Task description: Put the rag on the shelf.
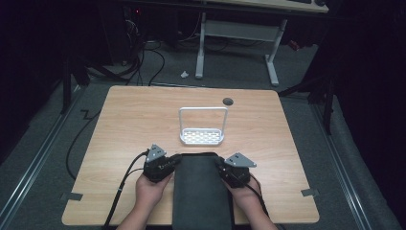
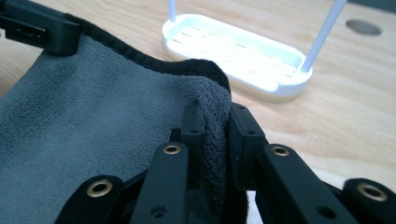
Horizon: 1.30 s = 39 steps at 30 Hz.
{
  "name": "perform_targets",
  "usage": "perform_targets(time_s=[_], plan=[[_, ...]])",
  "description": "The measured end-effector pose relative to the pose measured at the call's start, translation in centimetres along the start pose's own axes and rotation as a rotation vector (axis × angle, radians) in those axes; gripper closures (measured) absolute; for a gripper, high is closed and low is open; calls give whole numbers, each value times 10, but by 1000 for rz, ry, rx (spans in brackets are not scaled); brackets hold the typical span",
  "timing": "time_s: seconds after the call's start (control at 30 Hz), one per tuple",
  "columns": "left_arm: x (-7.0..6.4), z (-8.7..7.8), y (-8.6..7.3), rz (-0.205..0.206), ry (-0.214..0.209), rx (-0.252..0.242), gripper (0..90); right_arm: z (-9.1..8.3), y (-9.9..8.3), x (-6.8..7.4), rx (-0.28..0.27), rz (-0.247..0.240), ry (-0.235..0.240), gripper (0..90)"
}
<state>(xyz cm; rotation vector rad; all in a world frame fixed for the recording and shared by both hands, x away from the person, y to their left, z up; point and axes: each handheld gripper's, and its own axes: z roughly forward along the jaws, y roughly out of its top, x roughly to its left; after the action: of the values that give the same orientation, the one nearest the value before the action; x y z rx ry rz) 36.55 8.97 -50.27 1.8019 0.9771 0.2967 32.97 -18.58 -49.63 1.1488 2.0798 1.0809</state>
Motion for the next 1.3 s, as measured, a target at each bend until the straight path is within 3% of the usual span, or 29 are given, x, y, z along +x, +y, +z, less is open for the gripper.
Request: perform_targets(time_s=[0.07, 0.2, 0.7, 1.3], plan=[[0, -3, 5, -14, -9, -17, 826, -2, 3, 1, -10, -3, -11, 788], [-1, -8, 16, 13, 1, -47, 828, -7, 12, 0, -39, 14, -13, 789], [-4, -22, 45, 22, 11, -153, 829, -14, 40, -7, -126, 18, -17, 789], [-9, -41, 87, 95, 12, -274, 829, -37, 78, -13, -244, 10, -57, 789]])
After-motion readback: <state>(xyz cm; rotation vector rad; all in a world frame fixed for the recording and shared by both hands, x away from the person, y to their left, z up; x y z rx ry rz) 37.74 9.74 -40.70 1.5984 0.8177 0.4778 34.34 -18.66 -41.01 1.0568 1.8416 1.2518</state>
